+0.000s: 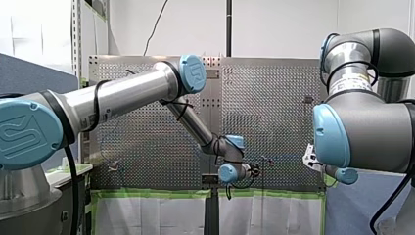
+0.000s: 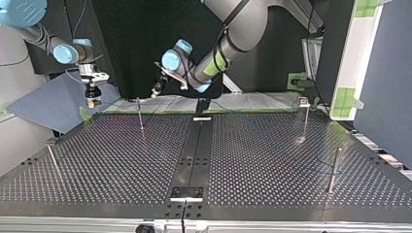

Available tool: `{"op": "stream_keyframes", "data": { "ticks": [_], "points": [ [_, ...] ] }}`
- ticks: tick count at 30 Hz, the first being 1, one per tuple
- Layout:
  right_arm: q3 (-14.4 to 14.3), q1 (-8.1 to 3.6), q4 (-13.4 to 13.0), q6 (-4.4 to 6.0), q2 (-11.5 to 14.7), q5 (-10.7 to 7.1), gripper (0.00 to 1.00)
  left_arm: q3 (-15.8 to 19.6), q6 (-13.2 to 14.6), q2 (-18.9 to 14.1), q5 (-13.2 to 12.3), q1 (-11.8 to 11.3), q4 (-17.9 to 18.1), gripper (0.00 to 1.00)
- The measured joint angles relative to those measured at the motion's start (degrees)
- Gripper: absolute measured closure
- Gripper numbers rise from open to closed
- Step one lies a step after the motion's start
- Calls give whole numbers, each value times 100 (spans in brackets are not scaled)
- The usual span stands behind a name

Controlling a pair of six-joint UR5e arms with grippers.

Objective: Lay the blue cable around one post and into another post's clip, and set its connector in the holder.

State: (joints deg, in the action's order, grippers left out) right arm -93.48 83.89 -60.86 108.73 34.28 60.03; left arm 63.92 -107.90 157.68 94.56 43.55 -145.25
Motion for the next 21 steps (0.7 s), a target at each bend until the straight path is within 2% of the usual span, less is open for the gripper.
{"op": "stream_keyframes", "data": {
  "ticks": [7, 13, 21],
  "points": [
    [5, 0, -10, 0, -4, 0, 100, -51, 38, 3, 12, 1, 24, 0],
    [20, 0, -14, 0, -9, 3, 100, -72, 186, 4, 28, 5, 20, 0],
    [35, 0, 20, 0, -18, 0, 100, -73, 410, 3, 211, 6, -121, 0]
  ]
}}
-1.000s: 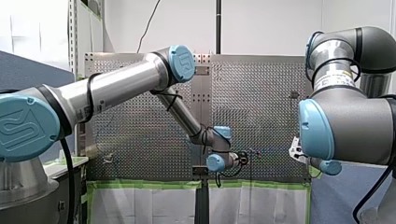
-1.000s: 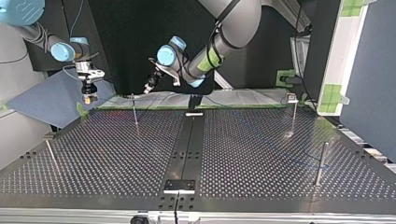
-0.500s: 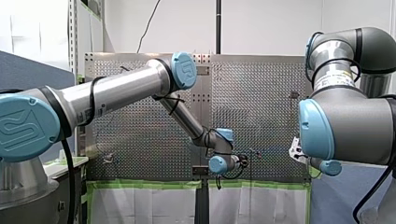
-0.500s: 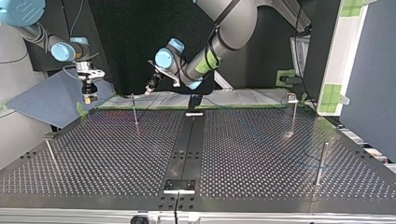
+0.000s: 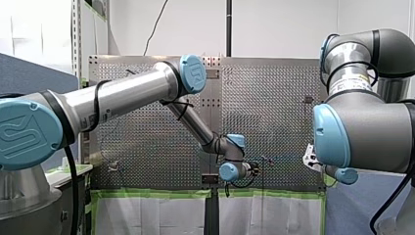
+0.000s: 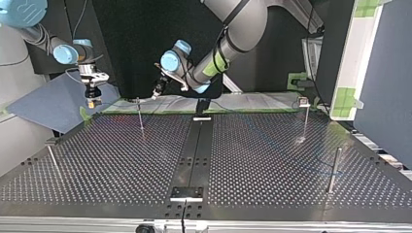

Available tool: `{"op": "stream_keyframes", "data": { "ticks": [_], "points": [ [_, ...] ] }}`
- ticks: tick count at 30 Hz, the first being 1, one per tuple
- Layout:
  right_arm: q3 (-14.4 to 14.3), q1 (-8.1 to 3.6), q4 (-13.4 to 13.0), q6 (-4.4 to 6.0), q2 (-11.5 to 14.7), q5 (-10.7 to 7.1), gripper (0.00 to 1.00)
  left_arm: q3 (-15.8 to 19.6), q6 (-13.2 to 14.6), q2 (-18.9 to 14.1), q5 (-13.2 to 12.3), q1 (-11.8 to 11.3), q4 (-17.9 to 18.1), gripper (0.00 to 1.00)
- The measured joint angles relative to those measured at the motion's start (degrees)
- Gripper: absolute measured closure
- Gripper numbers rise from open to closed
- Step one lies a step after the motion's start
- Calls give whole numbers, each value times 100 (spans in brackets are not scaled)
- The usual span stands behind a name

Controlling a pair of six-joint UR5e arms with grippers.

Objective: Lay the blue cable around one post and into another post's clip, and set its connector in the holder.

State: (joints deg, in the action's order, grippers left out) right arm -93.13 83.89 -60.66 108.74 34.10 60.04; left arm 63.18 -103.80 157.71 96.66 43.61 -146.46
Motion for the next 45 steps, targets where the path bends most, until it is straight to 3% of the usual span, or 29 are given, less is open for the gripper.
{"op": "stream_keyframes", "data": {
  "ticks": [13, 25, 36, 45],
  "points": [
    [0, 2, 17, 0, -10, 0, 100, -1, 313, -2, 109, -25, -192, 0],
    [2, 9, 18, -6, -21, -8, 100, -3, 848, -81, 554, -85, -483, 0],
    [0, 8, 18, -7, -21, -9, 100, 2, 1357, -339, 636, 52, -514, 0],
    [0, 8, 18, -2, -28, -9, 100, 168, 1433, -365, 630, 151, -525, 0]
  ]
}}
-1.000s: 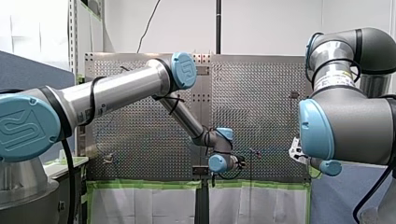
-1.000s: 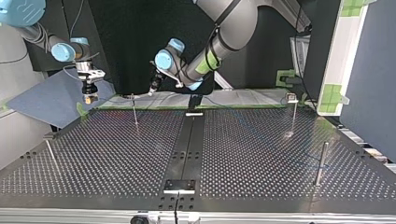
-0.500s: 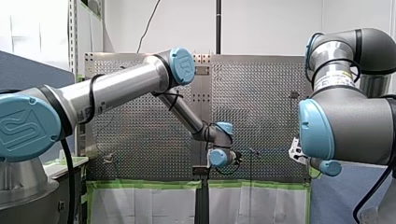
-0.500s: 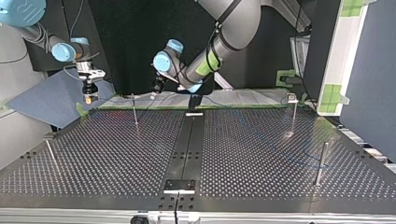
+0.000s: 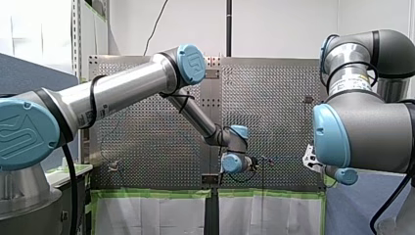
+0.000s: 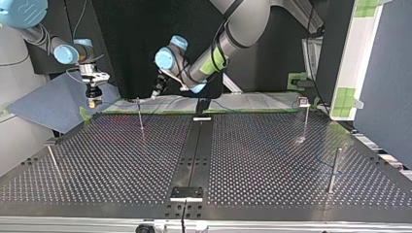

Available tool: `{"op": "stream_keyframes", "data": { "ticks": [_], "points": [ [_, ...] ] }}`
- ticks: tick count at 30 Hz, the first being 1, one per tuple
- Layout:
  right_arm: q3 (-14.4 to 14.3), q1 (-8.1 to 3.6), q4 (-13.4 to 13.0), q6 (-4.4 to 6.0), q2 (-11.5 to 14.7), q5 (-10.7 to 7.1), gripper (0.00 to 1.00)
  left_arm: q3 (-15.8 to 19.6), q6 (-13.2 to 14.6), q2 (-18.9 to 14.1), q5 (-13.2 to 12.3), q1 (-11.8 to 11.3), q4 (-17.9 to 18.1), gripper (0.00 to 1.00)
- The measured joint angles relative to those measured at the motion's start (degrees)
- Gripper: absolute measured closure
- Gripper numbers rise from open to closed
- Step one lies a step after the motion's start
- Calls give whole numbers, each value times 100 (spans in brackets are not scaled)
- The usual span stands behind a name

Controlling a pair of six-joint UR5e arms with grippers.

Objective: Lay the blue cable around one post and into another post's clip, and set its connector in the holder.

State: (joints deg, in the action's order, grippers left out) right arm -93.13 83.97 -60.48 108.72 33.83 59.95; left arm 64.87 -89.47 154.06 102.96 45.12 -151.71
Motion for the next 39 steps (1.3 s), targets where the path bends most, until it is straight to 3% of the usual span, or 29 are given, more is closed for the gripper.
{"op": "stream_keyframes", "data": {
  "ticks": [22, 33, 39],
  "points": [
    [3, 1, 8, 2, -7, 0, 100, 32, 1, -22, 29, 28, -35, 0],
    [4, 0, 9, 2, -11, 0, 100, 32, 125, -22, 407, 47, -233, 0],
    [3, 1, 9, 2, -15, 0, 100, 33, 118, -22, 453, 57, -237, 0]
  ]
}}
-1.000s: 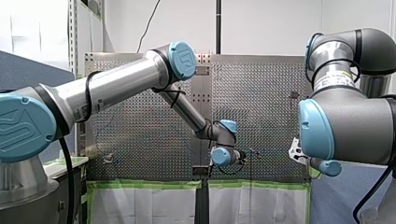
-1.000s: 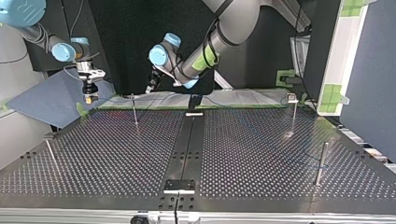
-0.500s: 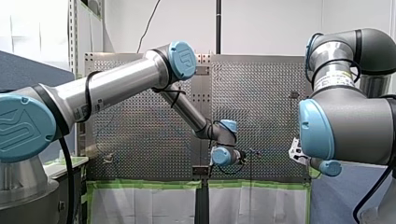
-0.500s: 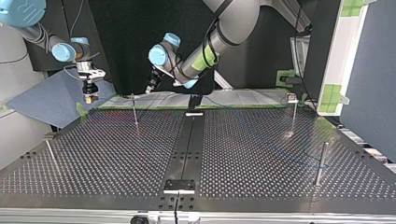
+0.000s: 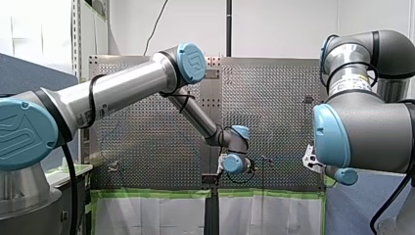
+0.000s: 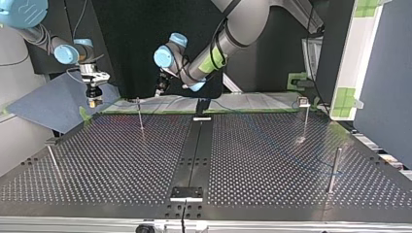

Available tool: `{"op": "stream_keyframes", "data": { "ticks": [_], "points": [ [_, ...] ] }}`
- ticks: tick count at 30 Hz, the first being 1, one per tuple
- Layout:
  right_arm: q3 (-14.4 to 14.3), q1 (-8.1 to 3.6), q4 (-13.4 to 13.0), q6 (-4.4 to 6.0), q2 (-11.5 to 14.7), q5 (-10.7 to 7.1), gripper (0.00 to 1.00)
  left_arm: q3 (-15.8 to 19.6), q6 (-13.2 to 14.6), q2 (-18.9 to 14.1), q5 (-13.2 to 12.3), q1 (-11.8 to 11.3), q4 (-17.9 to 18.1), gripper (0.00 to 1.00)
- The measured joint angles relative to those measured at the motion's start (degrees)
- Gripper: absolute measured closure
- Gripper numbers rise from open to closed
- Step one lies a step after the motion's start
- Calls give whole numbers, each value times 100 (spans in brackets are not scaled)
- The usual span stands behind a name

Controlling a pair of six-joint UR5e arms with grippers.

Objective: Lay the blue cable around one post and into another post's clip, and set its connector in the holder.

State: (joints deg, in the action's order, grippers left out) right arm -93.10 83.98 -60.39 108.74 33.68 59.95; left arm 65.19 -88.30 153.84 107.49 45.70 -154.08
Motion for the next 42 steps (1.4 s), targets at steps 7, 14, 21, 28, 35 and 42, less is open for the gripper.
{"op": "stream_keyframes", "data": {
  "ticks": [7, 14, 21, 28, 35, 42],
  "points": [
    [1, 0, 0, -6, -4, 0, 100, 0, 5, 0, 3, 2, 0, 0],
    [0, -1, 0, -9, -7, 0, 100, 1, 6, 0, 4, 2, -1, 0],
    [-2, 3, 0, -9, -13, 0, 100, 0, -28, 0, 19, -6, -13, 0],
    [-2, 14, 0, -16, -20, 0, 100, 4, -31, -10, 242, -38, -39, 0],
    [-1, 14, -8, -13, -22, 0, 100, 2, 220, -40, 431, -3, -25, 0],
    [0, 14, -25, -9, -30, 0, 100, 29, 465, -149, 340, 50, -17, 0]
  ]
}}
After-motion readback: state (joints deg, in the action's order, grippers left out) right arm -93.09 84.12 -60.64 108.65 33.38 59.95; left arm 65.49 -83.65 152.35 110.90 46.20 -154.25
